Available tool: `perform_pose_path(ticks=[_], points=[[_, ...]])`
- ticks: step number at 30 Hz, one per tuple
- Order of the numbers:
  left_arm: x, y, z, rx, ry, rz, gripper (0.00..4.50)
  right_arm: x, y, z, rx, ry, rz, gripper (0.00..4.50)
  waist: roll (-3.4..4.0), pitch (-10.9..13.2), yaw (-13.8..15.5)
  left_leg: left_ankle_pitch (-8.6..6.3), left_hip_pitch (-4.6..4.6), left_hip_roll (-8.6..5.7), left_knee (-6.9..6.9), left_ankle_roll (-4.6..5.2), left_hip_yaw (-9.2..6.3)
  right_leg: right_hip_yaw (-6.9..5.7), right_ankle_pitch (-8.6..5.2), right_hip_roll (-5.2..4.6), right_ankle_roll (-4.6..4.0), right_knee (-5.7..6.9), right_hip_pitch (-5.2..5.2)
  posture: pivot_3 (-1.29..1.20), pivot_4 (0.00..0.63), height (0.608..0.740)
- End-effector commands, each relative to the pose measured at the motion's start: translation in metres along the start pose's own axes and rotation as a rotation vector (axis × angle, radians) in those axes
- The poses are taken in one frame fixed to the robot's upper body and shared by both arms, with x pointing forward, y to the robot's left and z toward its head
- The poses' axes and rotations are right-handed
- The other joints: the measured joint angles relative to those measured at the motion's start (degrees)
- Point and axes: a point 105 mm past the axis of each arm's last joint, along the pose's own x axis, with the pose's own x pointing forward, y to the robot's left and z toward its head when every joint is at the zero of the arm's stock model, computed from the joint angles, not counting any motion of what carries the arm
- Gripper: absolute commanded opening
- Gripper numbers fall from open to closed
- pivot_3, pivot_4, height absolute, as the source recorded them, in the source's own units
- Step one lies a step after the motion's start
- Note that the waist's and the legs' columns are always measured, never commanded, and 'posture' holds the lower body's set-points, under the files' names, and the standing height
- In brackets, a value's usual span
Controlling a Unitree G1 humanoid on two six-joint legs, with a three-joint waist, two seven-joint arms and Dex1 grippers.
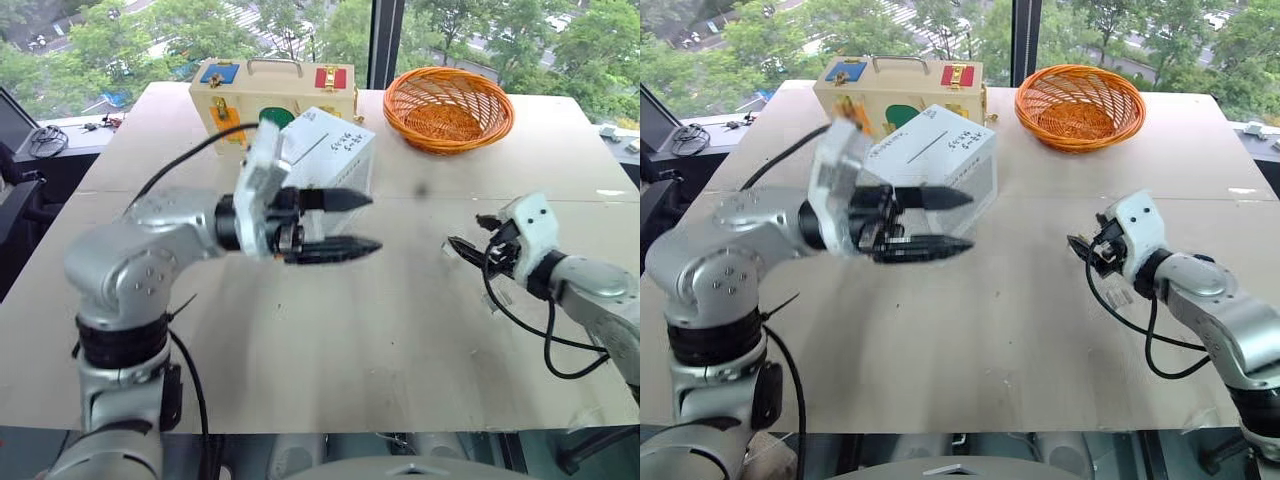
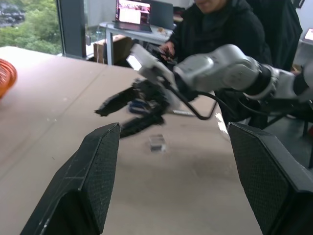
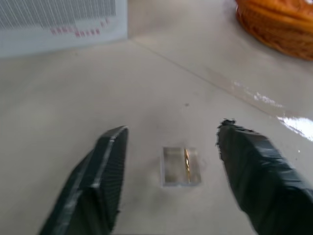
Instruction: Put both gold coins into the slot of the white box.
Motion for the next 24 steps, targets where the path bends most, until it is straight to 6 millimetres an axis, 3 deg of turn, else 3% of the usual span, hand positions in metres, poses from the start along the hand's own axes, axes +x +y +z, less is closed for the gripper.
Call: perform_pose_path(ticks=[1, 6, 7, 9, 23, 24], points=[[-0.003, -0.005, -0.003, 0.065, 0.009, 0.007, 3.52, 0.004, -0.008, 0.002, -0.023, -0.004, -0.023, 3.22, 0.00, 0.0, 0.0, 0.00, -0.01, 0.00, 0.00, 0.00, 0.00, 0.01, -0.02, 0.01, -0.03, -0.01, 0.00, 0.00, 0.150, 0.740], [-0.007, -0.007, -0.013, 0.067, 0.022, 0.024, 3.52, 0.010, -0.013, -0.004, -0.006, 0.012, -0.023, 3.22, 0.00, 0.0, -0.1, 0.00, -0.03, 0.00, -0.01, 0.01, 0.00, 0.03, -0.01, 0.02, -0.01, -0.06, 0.00, 0.00, 0.150, 0.740], [-0.007, -0.006, -0.013, 0.067, 0.020, 0.029, 3.52, 0.011, -0.013, -0.005, -0.006, 0.016, -0.018, 2.67, 0.00, 0.0, -0.1, -0.01, -0.04, 0.00, -0.01, 0.01, 0.00, 0.02, 0.00, 0.02, 0.01, -0.06, 0.00, 0.00, 0.150, 0.740], [-0.009, -0.005, -0.014, 0.068, 0.022, 0.045, 3.52, 0.013, -0.013, -0.007, -0.016, 0.025, -0.015, 1.98, 0.00, 0.0, -0.1, -0.01, -0.04, 0.00, -0.02, 0.01, -0.03, -0.01, 0.08, 0.02, 0.14, -0.06, 0.00, 0.00, 0.150, 0.740], [-0.008, -0.008, -0.015, 0.082, 0.035, 0.048, 3.52, 0.016, -0.007, -0.013, 0.012, 0.040, 0.023, 1.98, 0.00, 0.0, -0.4, -0.01, -0.03, 0.01, -0.03, 0.01, -0.04, -0.02, 0.10, 0.04, 0.19, -0.06, 0.00, 0.00, 0.150, 0.740], [-0.008, -0.008, -0.016, 0.083, 0.038, 0.050, 3.52, 0.016, -0.007, -0.014, 0.012, 0.042, 0.020, 1.45, 0.00, 0.0, -0.4, -0.01, -0.03, 0.00, -0.03, 0.01, -0.03, -0.02, 0.10, 0.04, 0.19, -0.07, 0.00, 0.00, 0.150, 0.740]])
